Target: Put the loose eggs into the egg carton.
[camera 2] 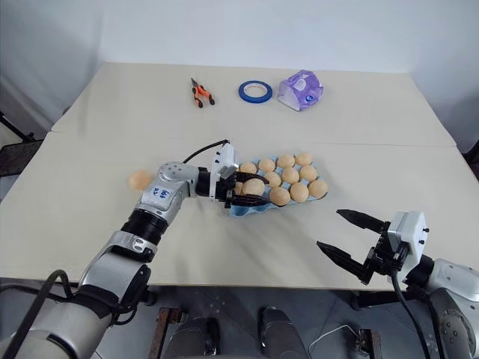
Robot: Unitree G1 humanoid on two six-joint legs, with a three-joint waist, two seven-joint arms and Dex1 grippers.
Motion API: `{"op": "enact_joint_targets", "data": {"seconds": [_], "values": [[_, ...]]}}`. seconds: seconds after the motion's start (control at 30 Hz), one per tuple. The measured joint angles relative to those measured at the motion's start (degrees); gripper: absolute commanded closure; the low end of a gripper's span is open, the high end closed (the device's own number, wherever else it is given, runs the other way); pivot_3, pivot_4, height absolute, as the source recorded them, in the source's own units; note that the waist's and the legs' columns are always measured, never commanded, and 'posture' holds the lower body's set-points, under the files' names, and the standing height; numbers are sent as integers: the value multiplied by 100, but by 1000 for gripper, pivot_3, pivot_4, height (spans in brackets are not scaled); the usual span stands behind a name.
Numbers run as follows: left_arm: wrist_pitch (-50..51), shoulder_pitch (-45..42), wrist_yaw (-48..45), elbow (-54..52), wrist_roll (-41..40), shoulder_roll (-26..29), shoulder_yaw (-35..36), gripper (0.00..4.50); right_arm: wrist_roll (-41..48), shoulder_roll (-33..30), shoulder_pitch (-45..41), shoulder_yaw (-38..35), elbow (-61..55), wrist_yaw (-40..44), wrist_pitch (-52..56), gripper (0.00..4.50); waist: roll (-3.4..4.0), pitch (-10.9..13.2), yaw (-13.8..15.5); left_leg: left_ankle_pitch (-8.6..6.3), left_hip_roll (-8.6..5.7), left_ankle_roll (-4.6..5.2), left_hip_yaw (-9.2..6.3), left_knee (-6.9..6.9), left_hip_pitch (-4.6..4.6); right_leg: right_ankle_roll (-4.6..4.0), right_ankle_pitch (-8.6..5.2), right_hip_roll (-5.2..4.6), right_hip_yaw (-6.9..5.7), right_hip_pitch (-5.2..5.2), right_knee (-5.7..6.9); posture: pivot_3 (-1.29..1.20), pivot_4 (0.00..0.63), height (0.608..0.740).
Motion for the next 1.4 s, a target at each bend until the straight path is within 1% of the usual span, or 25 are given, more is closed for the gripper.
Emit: {"op": "enact_joint_targets", "data": {"seconds": [0.03, 0.07, 0.27, 0.4, 0.53, 0.63, 0.77, 0.87, 0.97, 1.0, 1.17, 1.37, 1.4], "values": [[0, 0, 27, 10, 4, -27, 10, 100, 0, 0, -2, 0, 0, 0, 0, 0, 0, 0, 0, 0, 0, 1, -2, 2, -9, 1, 1, 0, 0, -8, 0, 0, 150, 740], [0, -2, 52, 17, 5, -55, 28, 17, 0, 0, -11, 0, 0, -1, 0, 0, 0, 0, 0, 1, 0, 1, -4, 4, -17, 3, 2, 1, -1, -15, 4, 0, 150, 740], [25, -15, 121, -5, 4, -71, 111, 17, 0, -2, -116, 3, 1, -6, 3, 0, 0, 0, 3, 1, -11, 1, -8, 6, -21, 6, 1, 1, -2, -19, 11, 0, 150, 740], [90, -16, 242, -339, -33, 64, 316, 17, 0, -6, -199, 4, 14, 10, 19, 0, 0, 0, -4, 1, -8, 1, -8, 8, -20, 6, 1, 0, -1, -19, 17, 0, 150, 740], [227, -1, 533, -948, -279, 414, 847, 17, 6, -44, -303, 13, 47, 138, 19, 0, 1, 0, -8, 3, 1, -1, -7, 9, -18, 6, 1, 1, -2, -20, 28, 0, 150, 740], [360, 162, 830, -1388, -311, 804, 1177, 17, 7, -48, -376, 29, 81, 229, 19, 0, 3, 0, -4, 4, 0, -3, -6, 10, -11, 6, -1, 0, -1, -19, 39, 0, 150, 740], [725, 815, 1299, -1943, -380, 1222, 1579, 17, 39, -53, -558, 54, 260, 435, 13, 0, 2, 0, -8, 5, 3, -3, -3, 18, -10, 6, -2, -3, 1, -20, 52, 0, 150, 740], [980, 1405, 1678, -2506, -575, 1563, 2125, 17, 105, -136, -620, 88, 334, 686, 36, 0, 3, 0, -11, 5, 7, -4, -3, 19, -9, 2, -4, -3, -1, -20, 58, 0, 150, 740], [1202, 2032, 2076, -2993, -802, 1762, 2722, 17, 228, -240, -701, 131, 429, 954, 126, 0, 3, 0, -1, 5, 7, -4, -3, 19, 0, 0, -5, -8, -3, -14, 63, 0, 150, 740], [1262, 2175, 2157, -3091, -878, 1769, 2838, 17, 246, -244, -715, 142, 449, 1006, 133, 0, 3, 0, 2, 5, 7, -4, -3, 20, 0, -1, -6, -8, -3, -14, 62, 0, 150, 740], [1808, 3582, 2632, -4127, -1597, 1727, 3669, 17, 259, -259, -923, 328, 607, 1338, 128, 0, 1, -1, -7, 5, 7, -3, -1, 18, 3, -3, -7, -12, -3, -13, 62, 0, 150, 740], [2149, 5208, 2801, -4891, -2027, 1685, 4124, 17, 70, -261, -951, 656, 758, 1460, 126, 0, -2, -2, -7, 1, 12, -10, 0, 14, 20, -24, -18, -13, -4, -6, 58, 0, 150, 740], [2153, 5408, 2820, -4949, -2047, 1684, 4160, 17, 26, -261, -967, 685, 801, 1484, 125, 0, -3, -2, -7, -10, 12, -29, 1, 13, 22, -38, -26, -14, -3, -3, 54, 0, 150, 740]]}}
